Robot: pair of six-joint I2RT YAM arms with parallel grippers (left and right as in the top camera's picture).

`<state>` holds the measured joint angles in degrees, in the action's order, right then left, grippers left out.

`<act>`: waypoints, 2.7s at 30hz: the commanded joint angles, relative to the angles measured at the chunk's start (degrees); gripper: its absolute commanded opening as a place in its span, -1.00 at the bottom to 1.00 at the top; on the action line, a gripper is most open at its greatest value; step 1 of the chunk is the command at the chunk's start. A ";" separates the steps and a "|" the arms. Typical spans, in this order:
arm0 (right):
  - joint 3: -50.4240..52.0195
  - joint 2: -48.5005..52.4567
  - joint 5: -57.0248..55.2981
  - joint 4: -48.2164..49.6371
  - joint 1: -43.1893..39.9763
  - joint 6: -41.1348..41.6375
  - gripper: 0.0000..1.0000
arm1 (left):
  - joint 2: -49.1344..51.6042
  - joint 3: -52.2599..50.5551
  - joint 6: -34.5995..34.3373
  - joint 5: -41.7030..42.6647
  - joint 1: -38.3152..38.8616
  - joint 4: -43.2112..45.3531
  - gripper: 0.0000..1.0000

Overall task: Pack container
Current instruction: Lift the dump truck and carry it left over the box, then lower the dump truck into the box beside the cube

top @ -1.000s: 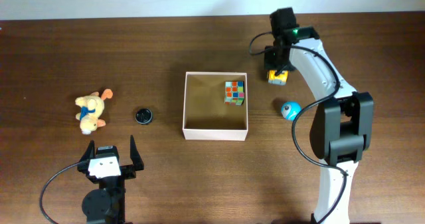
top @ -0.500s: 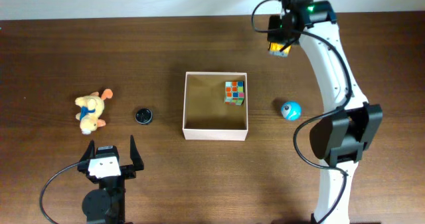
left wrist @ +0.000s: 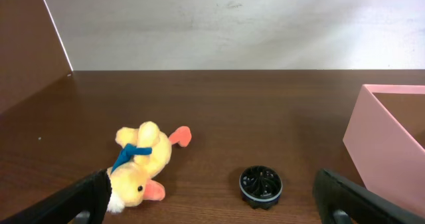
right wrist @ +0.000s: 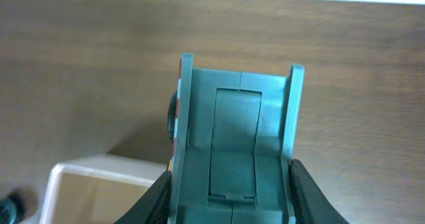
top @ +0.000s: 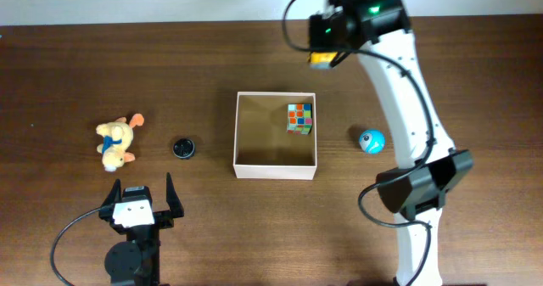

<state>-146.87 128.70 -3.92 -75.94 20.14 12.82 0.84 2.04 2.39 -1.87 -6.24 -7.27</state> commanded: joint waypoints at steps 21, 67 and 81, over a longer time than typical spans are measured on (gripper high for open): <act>1.11 -0.87 0.52 -12.37 14.23 -0.35 -0.39 | -0.55 -0.31 0.87 0.66 -0.31 0.13 0.98; 30.23 -0.83 1.49 19.02 17.73 10.25 -0.39 | -0.55 -0.31 0.87 0.66 -0.31 0.13 0.99; 32.33 -0.81 1.31 21.07 17.73 13.90 -0.39 | -0.55 -0.31 0.87 0.66 -0.31 0.13 0.99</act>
<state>-114.72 128.64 -1.87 -55.77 37.50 25.41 0.84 2.04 2.39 -1.87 -6.24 -7.27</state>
